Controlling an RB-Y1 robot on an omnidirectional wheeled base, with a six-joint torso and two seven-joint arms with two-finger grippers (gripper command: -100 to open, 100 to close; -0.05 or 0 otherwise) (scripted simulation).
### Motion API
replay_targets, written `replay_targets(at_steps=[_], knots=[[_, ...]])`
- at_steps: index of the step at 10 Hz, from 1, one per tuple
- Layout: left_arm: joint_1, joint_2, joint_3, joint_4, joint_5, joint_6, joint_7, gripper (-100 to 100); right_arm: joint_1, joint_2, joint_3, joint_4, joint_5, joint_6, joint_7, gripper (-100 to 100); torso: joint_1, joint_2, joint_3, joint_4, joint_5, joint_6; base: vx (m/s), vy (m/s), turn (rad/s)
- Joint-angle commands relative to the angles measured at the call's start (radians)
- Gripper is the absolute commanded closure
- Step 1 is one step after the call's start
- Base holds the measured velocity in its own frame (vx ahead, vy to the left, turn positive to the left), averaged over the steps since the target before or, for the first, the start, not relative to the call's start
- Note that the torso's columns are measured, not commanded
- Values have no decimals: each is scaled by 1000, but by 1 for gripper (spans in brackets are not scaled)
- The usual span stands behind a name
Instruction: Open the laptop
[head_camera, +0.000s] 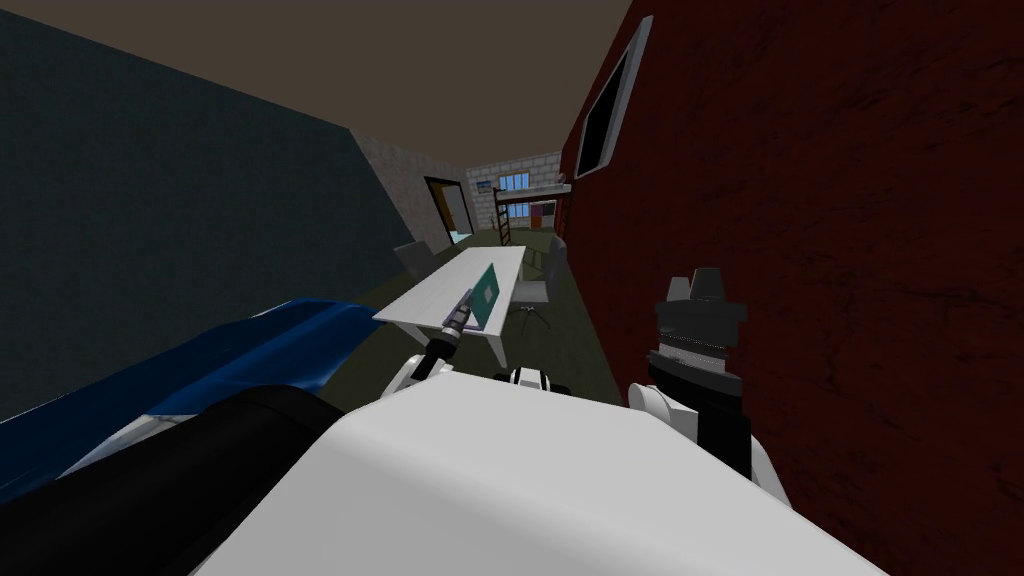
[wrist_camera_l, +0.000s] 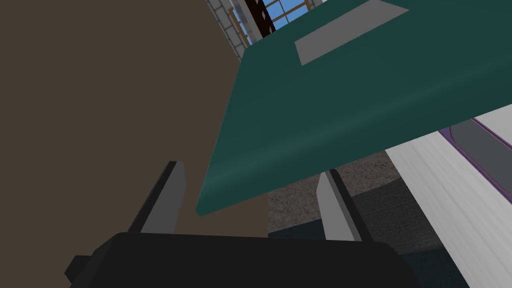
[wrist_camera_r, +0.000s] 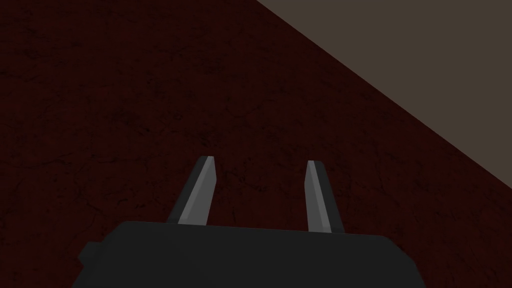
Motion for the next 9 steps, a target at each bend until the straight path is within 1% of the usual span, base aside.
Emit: replay_targets(at_steps=[1,7,8,9], knots=[[-2,-29,-17,2,47,2,52,100,0,0,0,0,0,0,0,0,3,-1,0,-1,2,0,-3,123,8],[-10,-83,-42,6,136,6,139,100,0,0,0,0,0,0,0,0,-9,0,-1,1,-5,-1,-7,101,10],[-9,-77,-40,7,125,10,127,100,0,0,0,0,0,0,0,0,-7,0,-1,2,-6,-1,7,48,1],[-28,-102,-47,49,157,-8,158,100,0,0,0,0,0,0,0,0,-10,0,-1,2,-6,-1,-20,76,12]])
